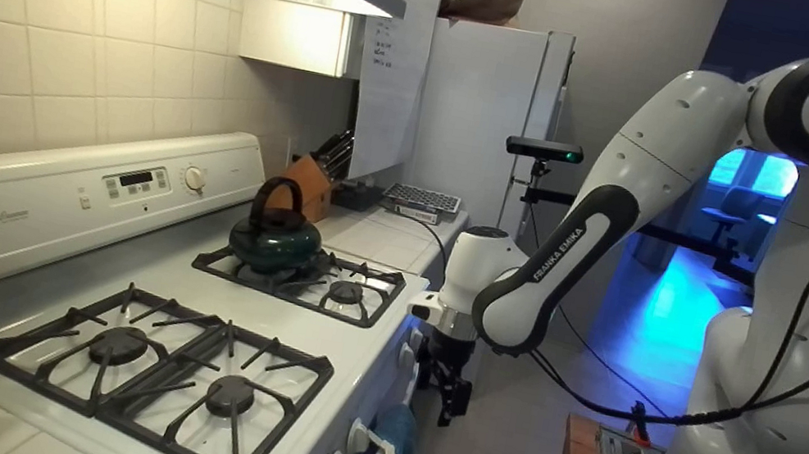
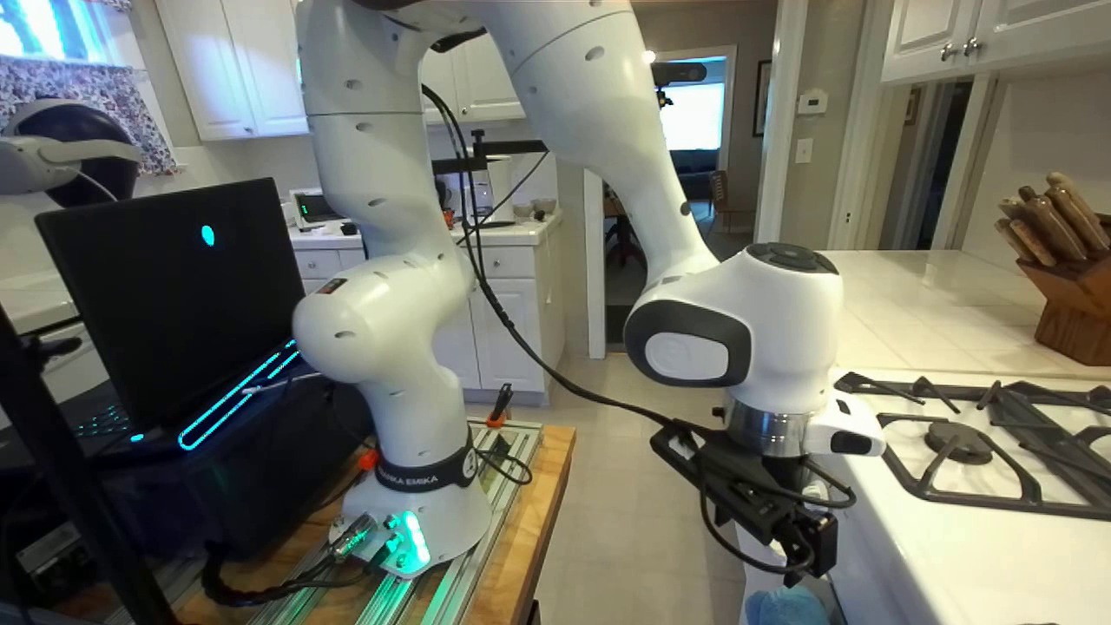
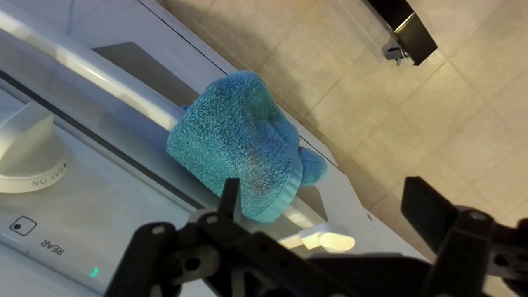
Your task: Put the blue towel on the stove
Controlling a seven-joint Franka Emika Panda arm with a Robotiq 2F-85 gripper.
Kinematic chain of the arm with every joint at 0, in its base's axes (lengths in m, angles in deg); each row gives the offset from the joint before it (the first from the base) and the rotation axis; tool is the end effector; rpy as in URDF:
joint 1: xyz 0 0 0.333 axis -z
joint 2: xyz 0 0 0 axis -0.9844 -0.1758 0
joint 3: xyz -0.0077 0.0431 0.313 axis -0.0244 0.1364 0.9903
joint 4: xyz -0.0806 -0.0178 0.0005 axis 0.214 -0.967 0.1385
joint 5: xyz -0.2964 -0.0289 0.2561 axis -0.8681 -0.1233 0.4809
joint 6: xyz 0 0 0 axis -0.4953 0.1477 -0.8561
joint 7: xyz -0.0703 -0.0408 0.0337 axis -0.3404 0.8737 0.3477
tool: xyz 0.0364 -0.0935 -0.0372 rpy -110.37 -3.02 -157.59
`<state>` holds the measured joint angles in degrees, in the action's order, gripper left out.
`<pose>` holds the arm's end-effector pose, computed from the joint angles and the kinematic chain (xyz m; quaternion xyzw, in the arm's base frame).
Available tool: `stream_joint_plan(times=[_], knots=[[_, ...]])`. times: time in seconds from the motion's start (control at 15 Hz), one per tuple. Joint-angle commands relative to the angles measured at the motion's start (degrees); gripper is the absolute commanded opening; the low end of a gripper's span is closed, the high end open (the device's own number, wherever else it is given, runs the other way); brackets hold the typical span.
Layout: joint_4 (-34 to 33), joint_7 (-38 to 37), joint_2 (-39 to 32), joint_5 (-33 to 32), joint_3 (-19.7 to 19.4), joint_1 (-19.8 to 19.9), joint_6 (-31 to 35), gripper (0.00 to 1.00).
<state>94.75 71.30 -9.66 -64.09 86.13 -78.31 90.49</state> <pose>0.4046 -0.0253 0.2185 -0.9293 -0.3688 -0.0215 0.0043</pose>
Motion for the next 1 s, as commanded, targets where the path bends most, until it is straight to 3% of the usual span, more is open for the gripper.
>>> stream_joint_plan(times=[0.0,0.27,0.93], knots=[[-1.9,5.1,-4.6,1.4,0.6,1.0,2.9,1.00],[-3.1,7.3,-7.8,0.8,1.9,2.8,5.7,1.00],[-8.5,10.7,-14.3,0.3,7.0,8.7,5.1,1.00]])
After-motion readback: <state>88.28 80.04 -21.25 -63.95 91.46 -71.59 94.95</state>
